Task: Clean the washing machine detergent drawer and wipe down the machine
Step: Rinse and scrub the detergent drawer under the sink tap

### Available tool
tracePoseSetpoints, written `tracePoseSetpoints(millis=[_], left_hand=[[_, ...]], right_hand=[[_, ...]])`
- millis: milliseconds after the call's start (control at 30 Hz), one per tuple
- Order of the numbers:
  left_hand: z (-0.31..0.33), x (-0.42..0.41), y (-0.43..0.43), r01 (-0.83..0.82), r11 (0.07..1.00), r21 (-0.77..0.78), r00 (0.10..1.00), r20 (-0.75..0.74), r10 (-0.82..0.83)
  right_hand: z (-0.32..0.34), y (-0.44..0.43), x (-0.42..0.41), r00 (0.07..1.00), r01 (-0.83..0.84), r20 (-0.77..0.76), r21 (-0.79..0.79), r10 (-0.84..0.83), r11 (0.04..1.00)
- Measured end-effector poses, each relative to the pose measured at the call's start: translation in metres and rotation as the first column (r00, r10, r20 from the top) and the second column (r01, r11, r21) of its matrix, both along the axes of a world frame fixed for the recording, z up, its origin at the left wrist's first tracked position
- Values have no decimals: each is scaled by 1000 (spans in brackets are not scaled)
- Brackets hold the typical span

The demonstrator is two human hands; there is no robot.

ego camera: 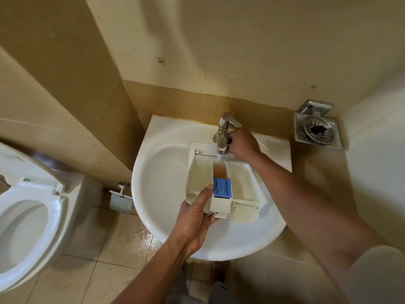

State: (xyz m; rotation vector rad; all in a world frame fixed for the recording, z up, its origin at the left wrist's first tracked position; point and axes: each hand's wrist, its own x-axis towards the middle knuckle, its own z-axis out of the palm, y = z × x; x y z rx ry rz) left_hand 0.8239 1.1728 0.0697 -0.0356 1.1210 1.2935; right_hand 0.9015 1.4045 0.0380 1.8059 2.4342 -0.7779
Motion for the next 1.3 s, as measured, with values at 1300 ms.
tracePoseSetpoints(millis=[1300], left_hand=[[-63, -43, -11, -54, 901, -431, 993, -117, 4]], right_hand=[[39, -118, 89, 993, -55, 109, 16, 53, 998]])
